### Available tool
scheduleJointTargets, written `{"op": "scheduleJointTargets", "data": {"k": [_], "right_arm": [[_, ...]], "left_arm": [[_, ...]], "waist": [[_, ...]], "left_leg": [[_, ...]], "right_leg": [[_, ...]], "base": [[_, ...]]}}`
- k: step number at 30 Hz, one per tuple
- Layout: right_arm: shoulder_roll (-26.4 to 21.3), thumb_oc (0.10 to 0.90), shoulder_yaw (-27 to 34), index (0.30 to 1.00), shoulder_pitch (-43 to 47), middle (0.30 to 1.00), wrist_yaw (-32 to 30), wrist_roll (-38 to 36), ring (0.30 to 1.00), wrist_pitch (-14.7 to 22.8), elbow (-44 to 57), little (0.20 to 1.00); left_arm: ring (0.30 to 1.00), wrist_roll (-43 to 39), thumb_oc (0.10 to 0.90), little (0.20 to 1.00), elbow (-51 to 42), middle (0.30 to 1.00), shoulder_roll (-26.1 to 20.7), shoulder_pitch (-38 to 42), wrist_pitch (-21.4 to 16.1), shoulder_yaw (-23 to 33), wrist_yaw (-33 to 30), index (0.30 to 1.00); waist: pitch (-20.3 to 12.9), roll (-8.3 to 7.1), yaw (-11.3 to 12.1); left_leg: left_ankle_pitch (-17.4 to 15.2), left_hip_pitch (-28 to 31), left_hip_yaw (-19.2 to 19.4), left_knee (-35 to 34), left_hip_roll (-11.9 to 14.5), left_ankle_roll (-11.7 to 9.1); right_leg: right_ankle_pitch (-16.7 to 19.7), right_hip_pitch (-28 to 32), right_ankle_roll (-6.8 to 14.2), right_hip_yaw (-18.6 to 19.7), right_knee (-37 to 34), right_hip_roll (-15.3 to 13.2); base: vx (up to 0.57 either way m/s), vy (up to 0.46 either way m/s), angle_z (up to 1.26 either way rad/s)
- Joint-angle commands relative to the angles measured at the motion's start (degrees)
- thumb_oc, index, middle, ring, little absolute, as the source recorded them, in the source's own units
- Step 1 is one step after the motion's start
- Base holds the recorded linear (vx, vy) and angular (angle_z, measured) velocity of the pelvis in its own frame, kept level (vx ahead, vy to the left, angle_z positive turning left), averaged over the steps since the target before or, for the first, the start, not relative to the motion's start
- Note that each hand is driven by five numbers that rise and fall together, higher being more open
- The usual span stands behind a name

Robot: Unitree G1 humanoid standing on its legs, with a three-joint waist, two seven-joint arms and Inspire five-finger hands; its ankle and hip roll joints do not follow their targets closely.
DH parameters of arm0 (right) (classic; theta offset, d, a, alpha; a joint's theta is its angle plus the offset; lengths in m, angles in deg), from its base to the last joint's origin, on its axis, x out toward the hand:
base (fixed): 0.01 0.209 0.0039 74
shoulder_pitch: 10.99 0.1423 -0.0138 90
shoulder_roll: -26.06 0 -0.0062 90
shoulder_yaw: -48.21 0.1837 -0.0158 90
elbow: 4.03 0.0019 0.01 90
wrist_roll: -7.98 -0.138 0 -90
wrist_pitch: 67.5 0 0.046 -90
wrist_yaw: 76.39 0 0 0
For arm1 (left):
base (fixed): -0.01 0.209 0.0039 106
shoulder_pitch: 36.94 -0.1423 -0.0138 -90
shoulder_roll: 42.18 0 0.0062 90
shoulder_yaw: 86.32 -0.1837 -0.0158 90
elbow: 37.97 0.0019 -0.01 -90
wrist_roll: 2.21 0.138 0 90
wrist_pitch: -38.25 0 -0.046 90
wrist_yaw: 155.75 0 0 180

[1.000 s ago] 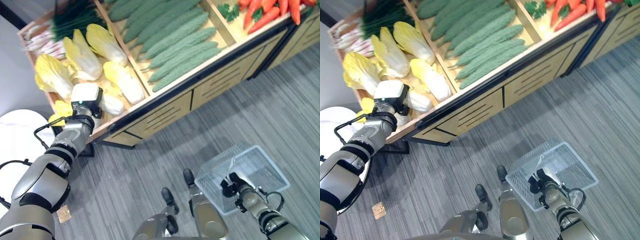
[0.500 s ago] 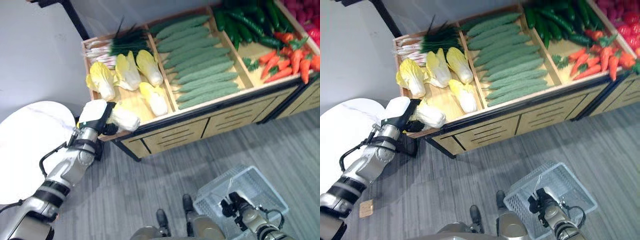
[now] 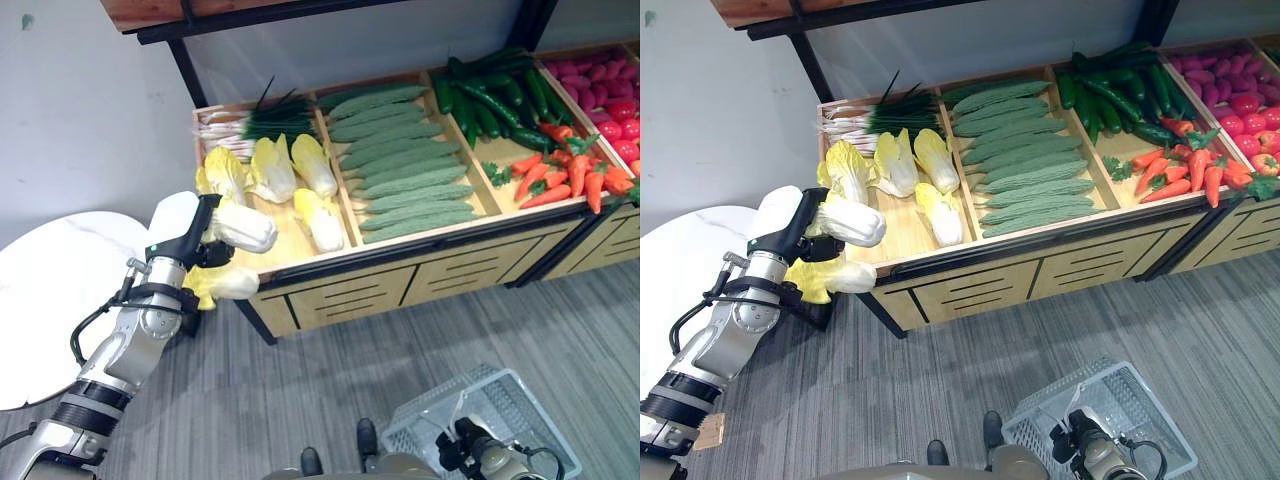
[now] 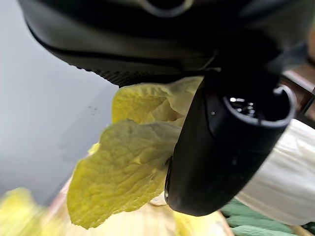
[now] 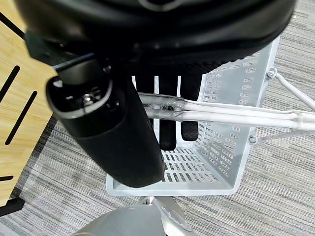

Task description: Get the vegetables into the basket

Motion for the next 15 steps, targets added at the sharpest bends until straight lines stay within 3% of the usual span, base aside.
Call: {"op": "scheduleJointTargets", "data": {"k": [1,8,15], "right_arm": [[0.81,0.4,0.03,0.3,-1.7,0.3,0.39,1.44,0.3,0.05,-2.24,0.3],[0.69,0.4,2.16,0.3,-1.71,0.3,-0.03,1.28,0.3,-0.45,-2.68,0.3],[0.79,0.4,3.01,0.3,-1.43,0.3,-0.16,1.22,0.3,-0.53,-3.11,0.3]], "left_arm": [[0.3,-1.12,0.4,0.3,-5.64,0.3,-0.43,2.83,-3.66,6.3,-3.04,0.3],[0.3,-6.54,0.4,0.3,-14.75,0.3,5.45,-6.26,-5.22,10.27,-1.11,0.3],[0.3,-14.83,0.4,0.3,-17.74,0.3,10.37,-10.78,-6.37,10.95,2.17,0.3]], "waist": [[-5.22,-2.47,-0.37],[-6.0,-3.37,0.58],[-6.41,-4.12,1.15]], "left_leg": [[-5.81,1.75,-0.17,0.05,-0.82,-1.04],[-6.32,3.1,-1.3,0.05,-0.95,-0.63],[-6.5,3.99,-2.11,0.05,-0.96,-0.32]], "right_leg": [[-9.07,5.46,6.05,0.72,-0.04,-4.09],[-9.53,7.36,5.96,-0.25,-0.04,-4.21],[-9.8,8.64,5.69,-1.19,-0.04,-4.25]], "base": [[0.0,0.0,0.0],[-0.04,0.01,0.01],[-0.03,0.02,0.12]]}}
